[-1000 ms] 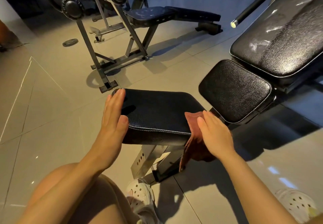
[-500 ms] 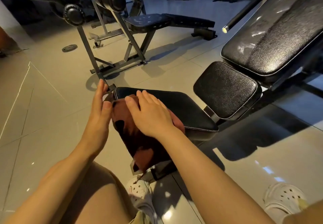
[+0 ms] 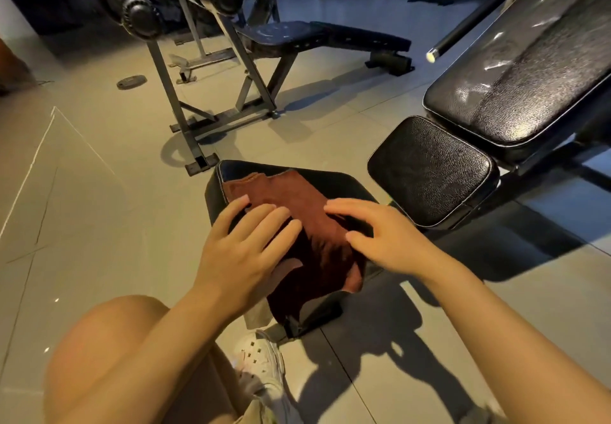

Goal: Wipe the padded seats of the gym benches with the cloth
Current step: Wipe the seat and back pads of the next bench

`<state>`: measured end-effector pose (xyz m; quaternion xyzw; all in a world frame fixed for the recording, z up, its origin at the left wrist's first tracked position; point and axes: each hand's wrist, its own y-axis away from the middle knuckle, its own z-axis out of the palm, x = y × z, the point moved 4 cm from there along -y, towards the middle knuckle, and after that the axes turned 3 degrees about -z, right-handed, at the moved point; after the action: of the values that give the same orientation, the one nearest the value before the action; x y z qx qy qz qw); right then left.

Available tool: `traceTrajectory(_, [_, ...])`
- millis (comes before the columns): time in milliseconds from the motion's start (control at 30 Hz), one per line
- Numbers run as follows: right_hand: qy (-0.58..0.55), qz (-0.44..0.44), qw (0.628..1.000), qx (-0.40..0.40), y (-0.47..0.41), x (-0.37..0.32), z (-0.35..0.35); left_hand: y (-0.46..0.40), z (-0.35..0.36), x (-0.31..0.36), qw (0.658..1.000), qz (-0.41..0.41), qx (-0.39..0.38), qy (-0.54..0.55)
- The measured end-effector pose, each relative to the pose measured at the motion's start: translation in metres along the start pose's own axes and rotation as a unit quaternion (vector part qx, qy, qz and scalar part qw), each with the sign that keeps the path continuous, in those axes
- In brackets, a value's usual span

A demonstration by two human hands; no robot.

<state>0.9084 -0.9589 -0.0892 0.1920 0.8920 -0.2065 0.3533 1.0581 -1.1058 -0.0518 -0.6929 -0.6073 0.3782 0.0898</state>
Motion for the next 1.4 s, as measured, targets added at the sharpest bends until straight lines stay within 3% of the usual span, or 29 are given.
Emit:
traceTrajectory(233, [0.064,-0.019,0.997,-0.029,0.016,0.014,-0.007,0.011,-0.004,-0.014,0.999,-0.028,0.018,0.039])
traceTrajectory(567, [0.159,-0.044,0.976,0.140,0.034,0.003,0.000,-0.016,-0.011,0.002,0.999,0.002,-0.017,-0.033])
traceTrajectory(700, [0.062,0.036,0.988,0.135,0.060,0.020,-0.033,-0.022,-0.013,0.041,0.999,0.032,-0.009,0.001])
traceTrajectory(833, [-0.062,0.063,0.968,0.234,0.078,0.016,-0.074,-0.025,-0.018,0.087,0.994,-0.033,-0.023,0.098])
traceTrajectory(967, [0.048,0.030,0.941,0.335,0.069,-0.004,-0.083,-0.030,-0.021,0.101,0.985,-0.096,-0.027,0.141])
traceTrajectory(1067, [0.043,0.033,0.919,0.389,0.037,-0.011,-0.061,-0.026,-0.022,0.082,0.983,-0.135,-0.040,0.118])
traceTrajectory(1167, [-0.093,0.078,0.945,0.304,-0.007,-0.017,-0.013,-0.014,-0.027,0.049,0.977,-0.184,-0.017,0.103])
traceTrajectory(1267, [-0.057,0.132,0.968,0.207,-0.016,-0.016,0.024,0.001,-0.031,0.008,0.960,-0.265,-0.012,0.092])
traceTrajectory(1333, [-0.043,0.145,0.978,0.147,-0.012,-0.011,0.031,0.006,-0.023,-0.018,0.925,-0.350,-0.039,0.142])
traceTrajectory(1400, [0.015,0.149,0.987,0.060,-0.018,-0.004,0.036,0.002,-0.008,-0.030,0.862,-0.421,-0.060,0.274])
